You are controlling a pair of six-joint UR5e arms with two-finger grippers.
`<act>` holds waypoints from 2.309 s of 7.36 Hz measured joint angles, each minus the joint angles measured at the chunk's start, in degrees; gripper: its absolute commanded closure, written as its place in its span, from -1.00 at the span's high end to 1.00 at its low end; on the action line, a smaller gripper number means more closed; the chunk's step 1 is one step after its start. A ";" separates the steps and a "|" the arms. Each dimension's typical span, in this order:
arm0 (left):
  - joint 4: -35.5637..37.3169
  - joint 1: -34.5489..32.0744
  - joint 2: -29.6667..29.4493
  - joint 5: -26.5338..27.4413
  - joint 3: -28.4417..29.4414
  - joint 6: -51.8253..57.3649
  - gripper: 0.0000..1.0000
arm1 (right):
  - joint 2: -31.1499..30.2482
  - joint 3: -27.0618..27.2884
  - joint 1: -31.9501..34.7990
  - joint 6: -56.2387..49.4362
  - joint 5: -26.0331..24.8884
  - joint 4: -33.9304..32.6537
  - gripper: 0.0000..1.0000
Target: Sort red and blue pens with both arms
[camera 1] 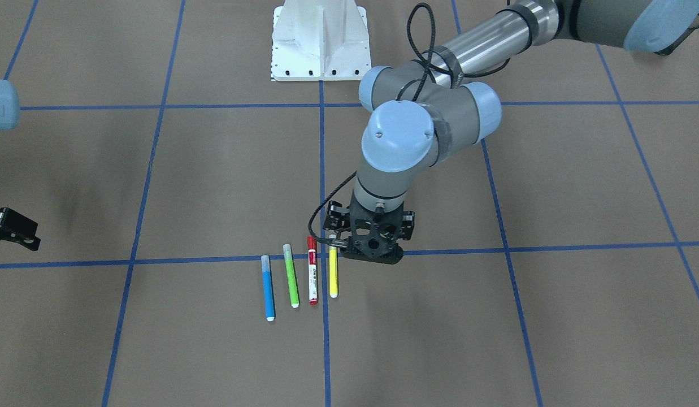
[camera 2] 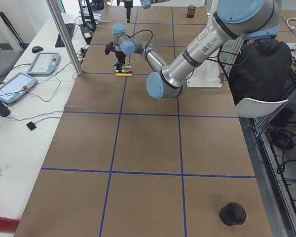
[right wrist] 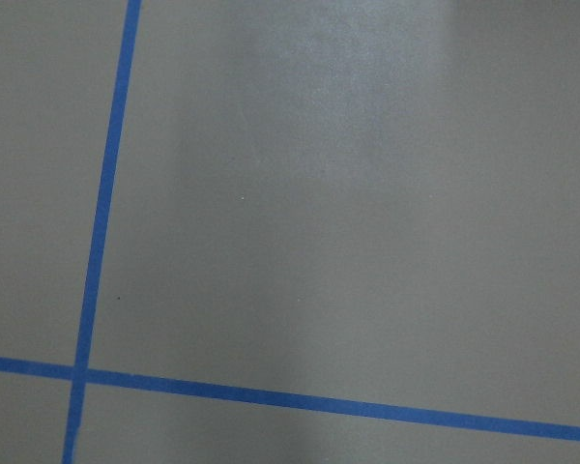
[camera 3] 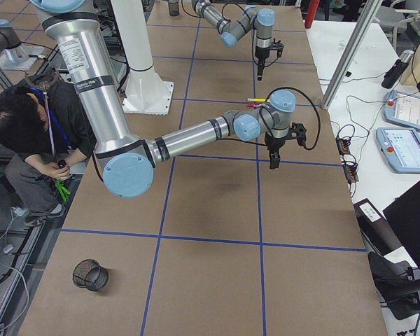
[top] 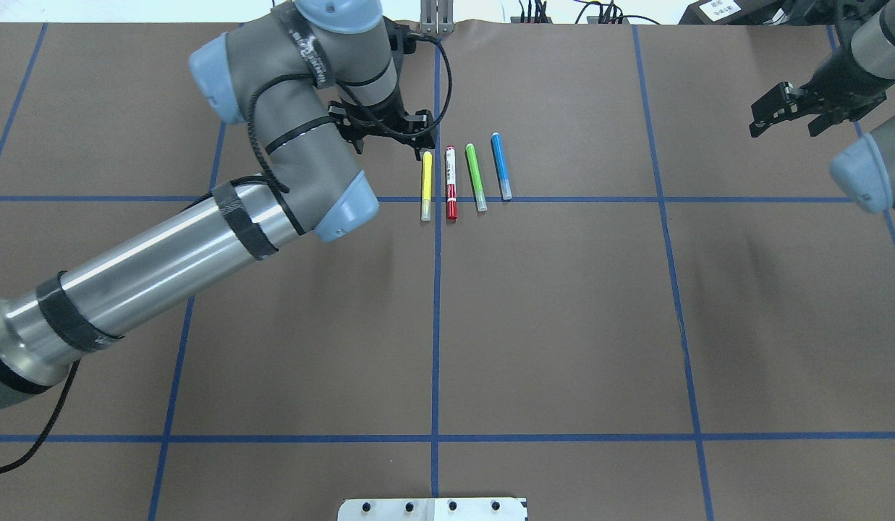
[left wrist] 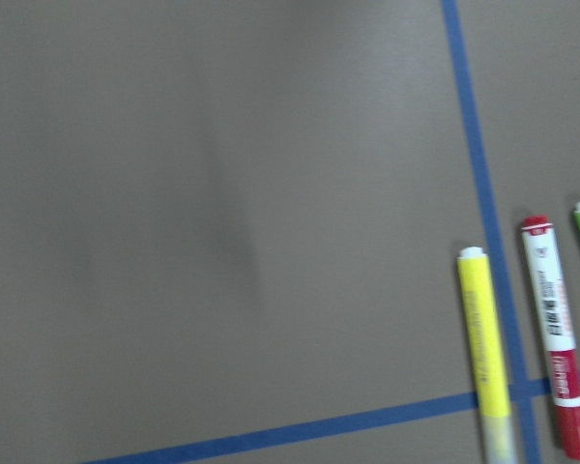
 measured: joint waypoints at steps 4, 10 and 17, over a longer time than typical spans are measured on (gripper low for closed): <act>-3.83 4.32 -3.28 3.39 5.26 -5.49 0.63 | 3.42 0.17 -4.51 3.59 0.64 -0.01 1.00; -12.08 7.43 -5.36 7.33 13.75 -10.83 0.28 | 5.26 0.11 -6.34 5.11 0.68 -0.04 1.00; -14.78 7.75 -6.75 8.62 18.10 -11.00 -0.02 | 5.27 0.03 -6.45 5.24 0.94 -0.04 1.00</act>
